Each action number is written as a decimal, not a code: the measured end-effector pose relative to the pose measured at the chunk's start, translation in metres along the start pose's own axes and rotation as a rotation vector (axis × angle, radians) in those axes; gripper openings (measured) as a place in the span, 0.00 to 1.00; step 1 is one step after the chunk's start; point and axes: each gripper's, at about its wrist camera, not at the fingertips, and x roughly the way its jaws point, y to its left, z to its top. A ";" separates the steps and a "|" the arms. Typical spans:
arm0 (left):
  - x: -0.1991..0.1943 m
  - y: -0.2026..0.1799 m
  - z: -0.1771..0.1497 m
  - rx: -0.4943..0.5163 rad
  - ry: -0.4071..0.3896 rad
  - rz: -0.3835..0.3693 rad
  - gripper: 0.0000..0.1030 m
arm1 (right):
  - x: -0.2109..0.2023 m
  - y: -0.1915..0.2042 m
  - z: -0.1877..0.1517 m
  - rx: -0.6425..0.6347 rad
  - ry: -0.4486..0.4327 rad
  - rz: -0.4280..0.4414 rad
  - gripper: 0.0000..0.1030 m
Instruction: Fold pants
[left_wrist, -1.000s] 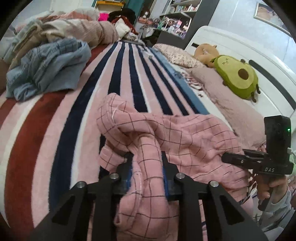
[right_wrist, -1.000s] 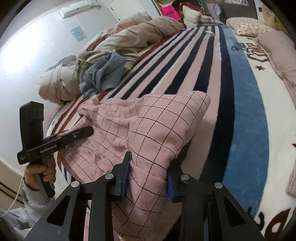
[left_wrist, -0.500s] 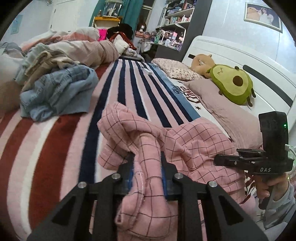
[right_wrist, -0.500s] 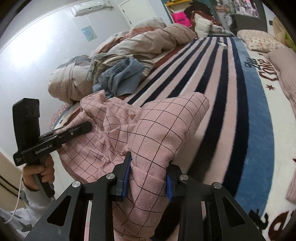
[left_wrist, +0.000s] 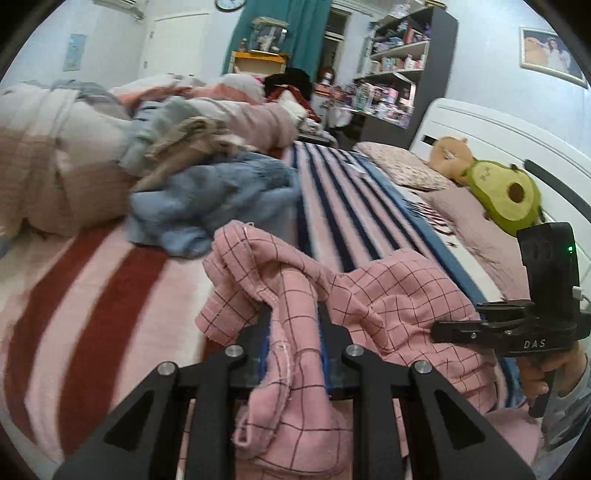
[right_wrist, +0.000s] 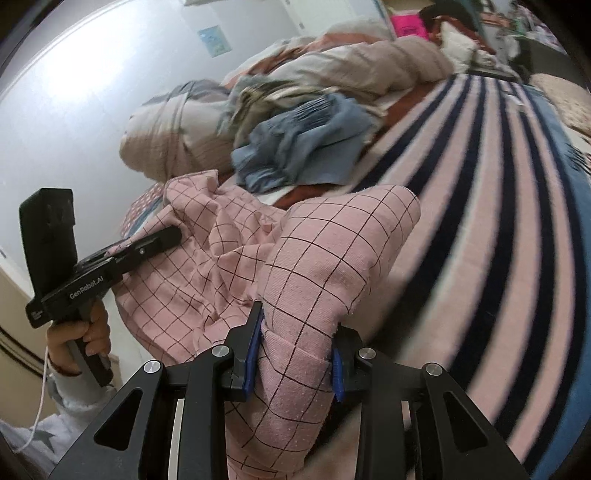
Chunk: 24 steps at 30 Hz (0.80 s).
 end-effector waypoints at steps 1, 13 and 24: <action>-0.002 0.009 0.000 -0.005 -0.005 0.019 0.16 | 0.008 0.004 0.004 -0.007 0.008 0.010 0.24; -0.016 0.102 -0.002 -0.097 -0.019 0.172 0.08 | 0.080 0.073 0.035 -0.135 0.068 0.047 0.24; 0.005 0.138 -0.076 -0.255 0.107 0.100 0.58 | 0.094 0.036 0.011 -0.072 0.186 -0.080 0.41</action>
